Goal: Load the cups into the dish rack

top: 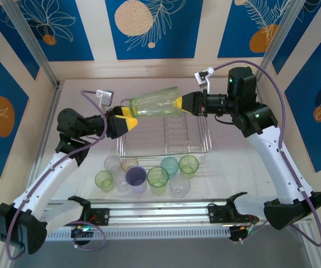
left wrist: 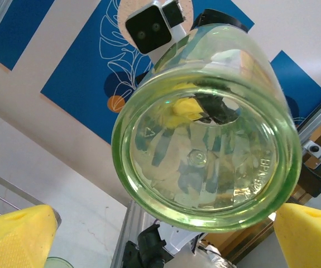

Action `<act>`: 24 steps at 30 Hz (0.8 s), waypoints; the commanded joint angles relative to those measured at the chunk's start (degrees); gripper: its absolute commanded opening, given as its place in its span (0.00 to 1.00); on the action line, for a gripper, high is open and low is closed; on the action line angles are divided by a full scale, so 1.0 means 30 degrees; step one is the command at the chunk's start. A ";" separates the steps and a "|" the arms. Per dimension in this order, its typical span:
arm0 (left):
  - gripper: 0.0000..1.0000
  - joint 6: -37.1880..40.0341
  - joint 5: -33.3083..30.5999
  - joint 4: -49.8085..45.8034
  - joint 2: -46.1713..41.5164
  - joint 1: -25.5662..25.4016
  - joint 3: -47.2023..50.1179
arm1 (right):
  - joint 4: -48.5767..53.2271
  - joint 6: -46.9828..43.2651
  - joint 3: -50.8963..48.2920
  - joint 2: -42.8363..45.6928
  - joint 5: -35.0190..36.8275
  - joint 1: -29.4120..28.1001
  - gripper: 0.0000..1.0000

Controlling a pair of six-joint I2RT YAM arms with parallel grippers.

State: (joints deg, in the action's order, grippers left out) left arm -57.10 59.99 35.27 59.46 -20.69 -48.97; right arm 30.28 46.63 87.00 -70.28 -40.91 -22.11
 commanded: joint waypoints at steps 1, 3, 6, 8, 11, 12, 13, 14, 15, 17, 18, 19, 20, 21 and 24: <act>1.00 0.0081 0.0106 0.1387 -0.0100 -0.0242 -0.0600 | -0.0664 0.0052 -0.0286 -0.0318 -0.1130 -0.0273 0.00; 1.00 0.0020 -0.0014 0.1886 -0.0132 -0.0253 -0.0384 | -0.0730 -0.0016 -0.0420 -0.0641 -0.1325 -0.0463 0.00; 1.00 -0.0034 -0.0076 0.2007 -0.0076 -0.0280 -0.0325 | -0.0874 -0.0062 -0.0516 -0.1055 -0.1295 -0.0727 0.00; 0.98 -0.0092 -0.0205 0.2130 -0.0075 -0.0311 -0.0259 | -0.1218 0.0057 -0.0696 -0.1195 -0.1233 -0.0908 0.00; 0.91 -0.0064 -0.0195 0.2022 -0.0047 -0.0333 -0.0287 | -0.1472 0.0217 -0.0831 -0.1473 -0.1161 -0.1035 0.00; 0.86 -0.0014 -0.0167 0.1937 -0.0027 -0.0315 -0.0288 | -0.1488 0.0198 -0.0834 -0.1577 -0.1131 -0.1066 0.00; 0.82 0.0037 -0.0137 0.1930 -0.0016 -0.0339 -0.0282 | -0.1533 0.0217 -0.0861 -0.1633 -0.1103 -0.1083 0.00; 0.78 0.0025 -0.0149 0.1883 0.0006 -0.0340 -0.0288 | -0.1567 0.0243 -0.0901 -0.1695 -0.1101 -0.1097 0.00; 0.76 0.0043 -0.0183 0.1818 0.0028 -0.0340 -0.0244 | -0.1598 0.0246 -0.0931 -0.1777 -0.1072 -0.1116 0.00; 0.68 0.0122 -0.0286 0.1758 -0.0012 -0.0341 -0.0129 | -0.1690 0.0333 -0.1042 -0.1833 -0.0969 -0.1120 0.00; 0.63 0.0189 -0.0418 0.1697 -0.0036 -0.0369 -0.0041 | -0.1759 0.0418 -0.1109 -0.1895 -0.0926 -0.1127 0.00; 0.58 0.0289 -0.0590 0.1549 -0.0073 -0.0369 0.0018 | -0.1782 0.0434 -0.1110 -0.1915 -0.0925 -0.1127 0.00; 0.54 0.0452 -0.0785 0.1169 -0.0146 -0.0372 0.0038 | -0.1760 0.0446 -0.1146 -0.1994 -0.0916 -0.1149 0.00; 0.51 0.0728 -0.1000 0.0624 -0.0212 -0.0368 -0.0009 | -0.1723 0.0426 -0.1139 -0.2057 -0.0925 -0.1156 0.00; 0.36 0.1942 -0.1602 -0.1627 -0.0529 -0.0370 -0.0418 | -0.1551 0.0448 -0.1195 -0.2317 -0.0999 -0.1156 0.00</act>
State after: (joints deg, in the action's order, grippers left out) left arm -55.48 57.87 35.77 59.40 -20.93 -48.95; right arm 26.13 47.05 84.18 -76.07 -43.99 -25.28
